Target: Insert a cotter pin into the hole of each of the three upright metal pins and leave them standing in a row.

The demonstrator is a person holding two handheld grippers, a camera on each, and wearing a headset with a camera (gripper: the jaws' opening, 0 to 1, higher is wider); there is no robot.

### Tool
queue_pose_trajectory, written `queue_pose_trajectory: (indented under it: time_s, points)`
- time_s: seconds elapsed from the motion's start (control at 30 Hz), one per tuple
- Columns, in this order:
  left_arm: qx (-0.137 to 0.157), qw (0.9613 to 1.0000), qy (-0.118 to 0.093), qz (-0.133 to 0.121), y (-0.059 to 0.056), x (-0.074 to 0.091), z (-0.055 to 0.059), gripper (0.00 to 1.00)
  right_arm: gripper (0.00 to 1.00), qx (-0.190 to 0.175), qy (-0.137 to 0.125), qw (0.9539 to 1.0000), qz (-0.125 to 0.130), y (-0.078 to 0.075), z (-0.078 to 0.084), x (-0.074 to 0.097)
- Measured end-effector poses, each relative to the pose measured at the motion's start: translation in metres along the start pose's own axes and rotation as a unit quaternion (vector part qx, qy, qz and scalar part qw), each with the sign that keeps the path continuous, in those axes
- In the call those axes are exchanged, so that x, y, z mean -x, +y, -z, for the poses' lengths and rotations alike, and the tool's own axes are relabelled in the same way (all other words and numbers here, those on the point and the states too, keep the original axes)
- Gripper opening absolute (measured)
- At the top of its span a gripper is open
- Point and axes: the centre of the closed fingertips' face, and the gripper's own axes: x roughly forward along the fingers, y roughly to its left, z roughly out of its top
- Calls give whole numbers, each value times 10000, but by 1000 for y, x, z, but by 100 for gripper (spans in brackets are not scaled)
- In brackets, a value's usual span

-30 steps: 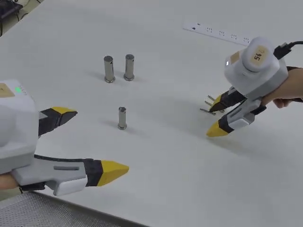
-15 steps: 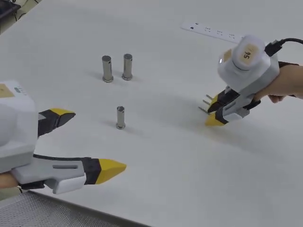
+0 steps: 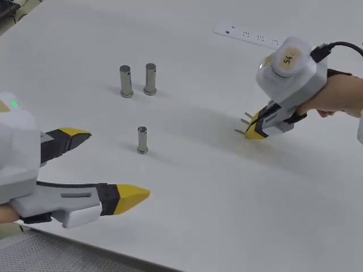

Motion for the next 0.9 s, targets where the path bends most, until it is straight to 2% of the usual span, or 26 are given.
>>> queue_pose_trajectory:
  time_s: [0.07,0.37,0.77,0.9]
  points:
    - [6,10000,-2,-3,0,0,0,82,5,191,13,9998,28,1,0,0]
    - [89,9999,-88,-36,5,2,-3,79,3,408,74,9988,271,-3,0,-2]
    - [31,10000,-70,-39,9,4,-4,78,2,416,-121,9975,552,-3,-1,-1]
    - [40,10000,-79,-31,10,5,-5,75,2,384,-202,9969,650,-3,-1,-1]
